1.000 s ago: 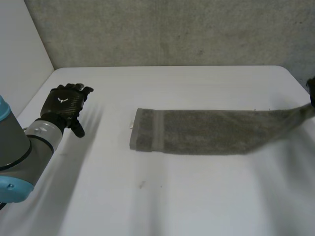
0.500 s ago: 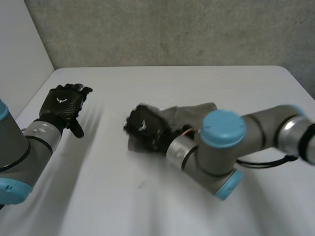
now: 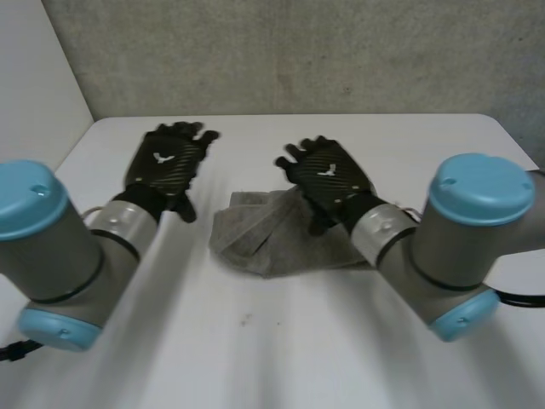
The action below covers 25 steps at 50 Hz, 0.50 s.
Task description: Fold the towel.
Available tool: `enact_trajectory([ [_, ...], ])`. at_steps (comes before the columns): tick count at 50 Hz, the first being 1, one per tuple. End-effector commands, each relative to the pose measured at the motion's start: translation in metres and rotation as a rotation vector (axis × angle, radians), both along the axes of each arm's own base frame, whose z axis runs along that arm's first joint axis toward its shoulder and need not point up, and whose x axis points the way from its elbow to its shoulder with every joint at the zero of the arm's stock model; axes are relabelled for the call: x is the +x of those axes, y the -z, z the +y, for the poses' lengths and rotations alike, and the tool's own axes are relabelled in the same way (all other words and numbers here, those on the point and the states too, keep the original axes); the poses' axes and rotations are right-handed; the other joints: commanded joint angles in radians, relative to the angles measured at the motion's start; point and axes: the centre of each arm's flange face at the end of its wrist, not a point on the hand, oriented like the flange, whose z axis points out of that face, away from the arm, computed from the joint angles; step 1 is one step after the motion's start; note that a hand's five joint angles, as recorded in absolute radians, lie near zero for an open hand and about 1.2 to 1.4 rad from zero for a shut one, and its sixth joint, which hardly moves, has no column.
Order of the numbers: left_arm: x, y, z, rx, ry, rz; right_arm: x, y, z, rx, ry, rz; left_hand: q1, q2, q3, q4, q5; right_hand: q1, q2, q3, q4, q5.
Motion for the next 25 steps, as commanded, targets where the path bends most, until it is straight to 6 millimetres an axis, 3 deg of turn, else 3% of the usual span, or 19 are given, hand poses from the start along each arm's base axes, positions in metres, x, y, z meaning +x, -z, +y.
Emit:
enact_trajectory([
  [1,-0.05,0.012,0.023,0.076,0.152,0.092,-0.039,0.021,-0.011,0.189,0.116,0.053,0.038,0.043,0.042,0.041,0.006,-0.024,-0.041,-0.032,-0.051,-0.052],
  [7,-0.077,0.035,0.024,0.114,0.224,0.081,-0.056,0.035,-0.014,0.247,0.197,0.094,0.047,0.051,0.051,0.05,0.015,-0.024,-0.041,-0.032,-0.051,-0.052],
  [12,-0.093,0.067,-0.001,0.135,0.208,0.053,-0.068,0.053,-0.015,0.266,0.267,0.139,0.058,0.063,0.063,0.062,0.027,0.018,0.001,0.01,-0.01,-0.01],
  [15,-0.095,0.073,-0.008,0.137,0.196,0.048,-0.07,0.058,-0.016,0.262,0.273,0.15,0.058,0.063,0.063,0.062,0.027,0.051,0.034,0.043,0.023,0.023],
  [17,-0.084,0.081,-0.031,0.133,0.108,0.043,-0.072,0.07,-0.018,0.253,0.277,0.171,0.058,0.063,0.063,0.062,0.027,0.229,0.212,0.221,0.201,0.201],
  [18,-0.084,0.081,-0.031,0.133,0.107,0.043,-0.072,0.07,-0.018,0.253,0.277,0.171,0.058,0.063,0.063,0.062,0.027,0.23,0.213,0.222,0.202,0.202],
  [20,-0.067,0.086,-0.053,0.117,-0.006,0.012,-0.075,0.077,-0.023,0.235,0.284,0.188,0.061,0.066,0.066,0.065,0.03,0.548,0.531,0.54,0.521,0.52],
  [21,-0.067,0.086,-0.053,0.117,-0.007,0.012,-0.075,0.077,-0.023,0.235,0.284,0.188,0.061,0.066,0.066,0.065,0.03,0.55,0.533,0.542,0.522,0.522],
  [22,-0.061,0.087,-0.059,0.106,-0.05,-0.016,-0.076,0.08,-0.026,0.221,0.287,0.197,0.058,0.063,0.063,0.062,0.027,0.794,0.777,0.786,0.767,0.766],
  [23,-0.061,0.087,-0.059,0.106,-0.05,-0.016,-0.076,0.08,-0.026,0.221,0.287,0.197,0.058,0.063,0.063,0.062,0.027,0.796,0.78,0.789,0.769,0.769],
  [24,-0.057,0.089,-0.06,0.096,-0.077,-0.049,-0.075,0.079,-0.029,0.194,0.284,0.207,0.058,0.063,0.063,0.062,0.027,1.07,1.053,1.062,1.042,1.042],
  [25,-0.054,0.091,-0.06,0.091,-0.094,-0.084,-0.075,0.077,-0.032,0.156,0.286,0.22,0.055,0.06,0.06,0.059,0.024,1.196,1.18,1.189,1.169,1.168],
])
